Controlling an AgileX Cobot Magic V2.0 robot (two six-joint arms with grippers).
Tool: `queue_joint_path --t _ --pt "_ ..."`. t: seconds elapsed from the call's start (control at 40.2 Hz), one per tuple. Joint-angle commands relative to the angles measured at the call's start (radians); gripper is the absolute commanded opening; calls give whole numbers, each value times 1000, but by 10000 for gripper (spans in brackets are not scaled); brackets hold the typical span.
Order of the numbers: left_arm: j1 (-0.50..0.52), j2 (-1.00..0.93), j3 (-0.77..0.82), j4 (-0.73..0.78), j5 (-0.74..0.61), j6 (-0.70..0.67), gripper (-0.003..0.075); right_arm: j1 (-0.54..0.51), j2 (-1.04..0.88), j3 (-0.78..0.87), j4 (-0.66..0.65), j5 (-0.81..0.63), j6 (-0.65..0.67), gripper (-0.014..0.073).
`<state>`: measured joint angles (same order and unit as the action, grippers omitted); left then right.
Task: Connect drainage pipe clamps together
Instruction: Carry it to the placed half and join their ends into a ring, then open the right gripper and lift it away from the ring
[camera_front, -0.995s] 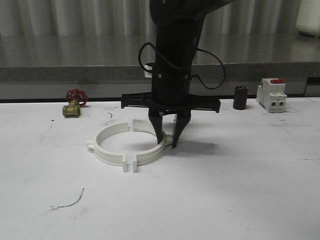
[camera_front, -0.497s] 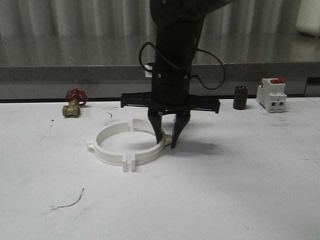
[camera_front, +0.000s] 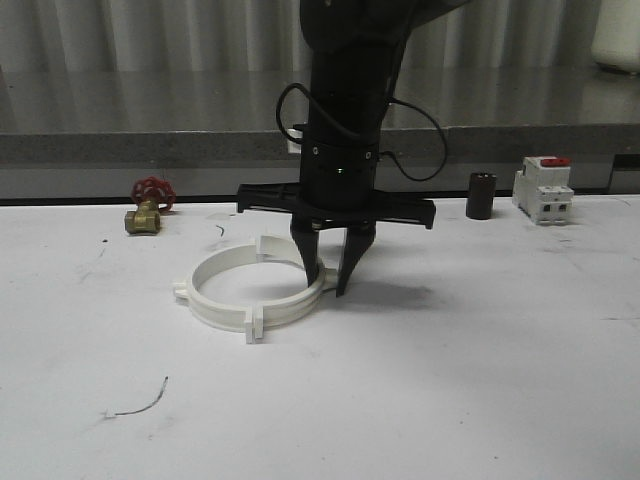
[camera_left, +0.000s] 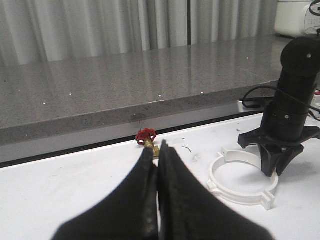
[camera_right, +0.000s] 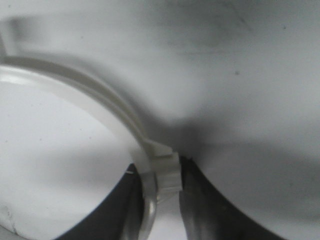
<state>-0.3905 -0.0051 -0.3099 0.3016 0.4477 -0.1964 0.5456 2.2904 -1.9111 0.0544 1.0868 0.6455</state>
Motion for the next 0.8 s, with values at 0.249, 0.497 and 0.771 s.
queue_joint_path --t 0.249,0.497,0.771 --pt "4 21 -29 2 -71 -2 -20 2 -50 -25 22 -28 26 204" --pt "4 21 -29 2 -71 -2 -20 2 -50 -25 19 -25 25 242" --pt "4 21 -29 2 -71 -2 -20 2 -50 -25 16 -28 25 304"
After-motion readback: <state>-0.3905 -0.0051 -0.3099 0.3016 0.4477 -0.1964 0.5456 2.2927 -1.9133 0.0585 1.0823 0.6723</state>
